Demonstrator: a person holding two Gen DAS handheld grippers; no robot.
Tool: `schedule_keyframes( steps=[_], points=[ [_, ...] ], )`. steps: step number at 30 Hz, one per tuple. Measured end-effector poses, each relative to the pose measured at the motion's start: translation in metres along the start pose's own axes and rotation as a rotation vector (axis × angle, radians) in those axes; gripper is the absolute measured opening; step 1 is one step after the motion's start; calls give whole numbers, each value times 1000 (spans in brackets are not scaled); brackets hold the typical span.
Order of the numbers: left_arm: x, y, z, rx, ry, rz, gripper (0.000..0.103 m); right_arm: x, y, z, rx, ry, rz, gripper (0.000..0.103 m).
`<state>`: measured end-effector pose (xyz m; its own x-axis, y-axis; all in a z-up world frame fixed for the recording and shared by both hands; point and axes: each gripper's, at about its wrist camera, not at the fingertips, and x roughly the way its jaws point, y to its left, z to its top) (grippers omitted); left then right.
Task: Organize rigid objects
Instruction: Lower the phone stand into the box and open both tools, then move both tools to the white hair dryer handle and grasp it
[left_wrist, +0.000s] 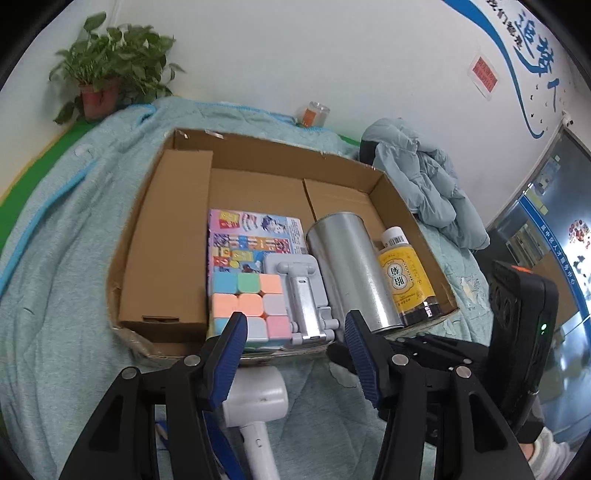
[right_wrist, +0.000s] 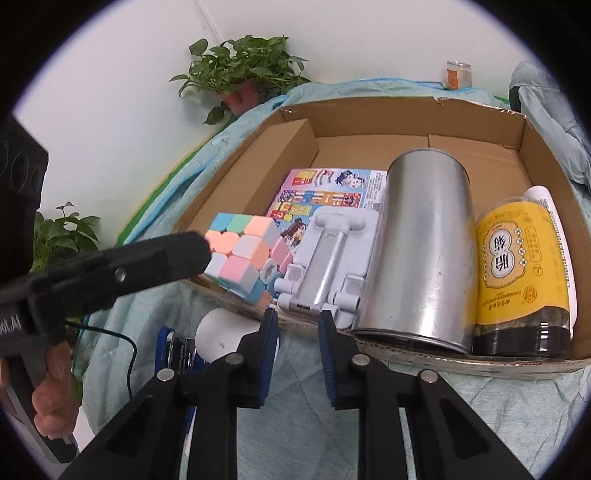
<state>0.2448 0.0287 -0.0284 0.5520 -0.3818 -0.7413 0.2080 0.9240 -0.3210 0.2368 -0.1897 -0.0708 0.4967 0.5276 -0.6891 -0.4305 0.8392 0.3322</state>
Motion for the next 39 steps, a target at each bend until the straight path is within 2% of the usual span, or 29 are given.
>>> schedule_keyframes(
  steps=[1, 2, 3, 4, 5, 6, 9, 14, 17, 20, 22, 25, 27, 29, 31, 33, 36, 39],
  points=[
    [-10, -1, -5, 17, -45, 39, 75, -4, 3, -1, -12, -17, -17, 22],
    [-15, -1, -8, 22, -76, 70, 86, -9, 7, -3, -35, -41, -43, 27],
    [-25, -1, -13, 24, -131, 118, 103, -15, 11, -7, -62, -70, -68, 48],
    [-40, -1, -22, 20, -215, 167, 103, -23, 14, -14, -81, -107, -91, 66],
    [-48, 0, -28, 16, -252, 183, 103, -30, 17, -19, -90, -144, -112, 97],
    [-55, 2, -35, 14, -267, 191, 103, -37, 19, -27, -103, -182, -131, 103],
    [-62, 11, -49, -12, -216, 189, 103, -42, 23, -42, -130, -174, -129, 103],
    [-68, 20, -75, -26, -170, 222, 103, -43, 31, -65, -107, -142, -52, 103],
    [-70, 24, -95, -34, -141, 237, 103, -24, 44, -84, -124, -40, 33, 103],
    [-75, 30, -115, -46, -129, 249, 102, -1, 57, -106, -130, 70, 73, 102],
    [-79, 32, -130, -54, -123, 257, 102, 10, 65, -119, -140, 113, 71, 98],
    [-84, 35, -147, -66, -111, 253, 102, 21, 75, -126, -164, 122, 53, 87],
    [-87, 35, -156, -69, -106, 248, 102, 26, 79, -126, -171, 118, 28, 70],
    [-90, 32, -162, -62, -102, 241, 102, 27, 81, -127, -171, 101, 18, 63],
    [-93, 29, -167, -59, -101, 227, 102, 26, 85, -128, -167, 104, 43, 50],
    [-92, 24, -171, -56, -87, 200, 102, 24, 89, -131, -171, 103, 56, 33],
    [-86, 13, -172, -40, -62, 158, 102, 14, 84, -142, -173, 90, 5, 28],
    [-77, 2, -172, -28, -39, 110, 102, 4, 63, -149, -104, 97, -12, 23]
  ],
)
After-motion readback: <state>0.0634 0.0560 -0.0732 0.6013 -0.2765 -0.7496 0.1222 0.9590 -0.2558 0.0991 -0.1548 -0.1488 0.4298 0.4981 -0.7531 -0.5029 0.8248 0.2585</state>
